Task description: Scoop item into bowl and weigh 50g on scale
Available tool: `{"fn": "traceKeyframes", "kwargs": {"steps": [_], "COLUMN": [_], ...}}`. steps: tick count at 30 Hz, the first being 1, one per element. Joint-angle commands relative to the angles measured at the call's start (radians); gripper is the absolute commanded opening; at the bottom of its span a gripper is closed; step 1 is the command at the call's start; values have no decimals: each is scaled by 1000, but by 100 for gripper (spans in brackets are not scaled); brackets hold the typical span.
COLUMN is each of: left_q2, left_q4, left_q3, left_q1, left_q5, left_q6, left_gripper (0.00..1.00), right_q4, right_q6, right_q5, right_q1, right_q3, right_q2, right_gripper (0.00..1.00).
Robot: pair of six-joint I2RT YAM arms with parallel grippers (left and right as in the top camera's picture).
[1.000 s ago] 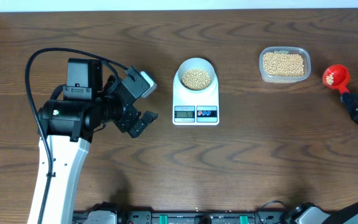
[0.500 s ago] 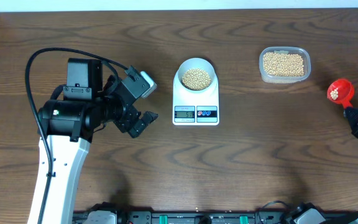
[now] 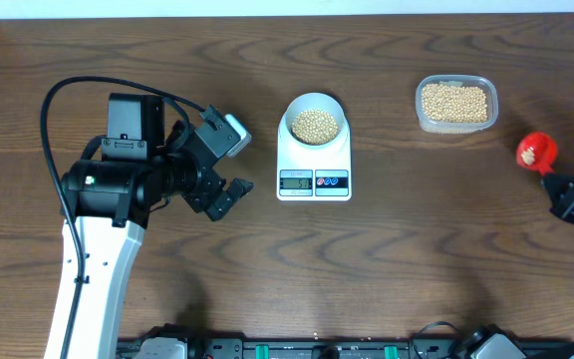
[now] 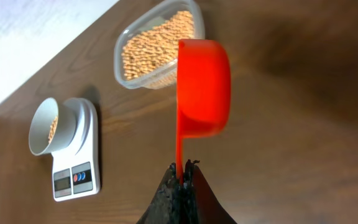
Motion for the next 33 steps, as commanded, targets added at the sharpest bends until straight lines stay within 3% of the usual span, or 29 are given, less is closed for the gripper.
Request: {"fn": "traceKeyframes", "kwargs": {"steps": [1,14,28,33], "left_q2": [-7,-7,-7,-7], "left_q4": [-2,-2,-2,-2], "left_q3": [17,17,17,17], "left_q1": [4,4,4,4], "left_q5": [16,16,16,16], "left_q6": [9,9,9,9], "left_gripper": [98,98,98,98], "right_q4": [49,308,590,634], "right_q6": [-14,12,55,-37], "right_q5": [-11,84,218,340], "right_q1": [85,295,423,489], "right_q3": [5,5,5,5], "right_q2": [-12,-3,236,250], "right_gripper": [1,1,1,1]}}
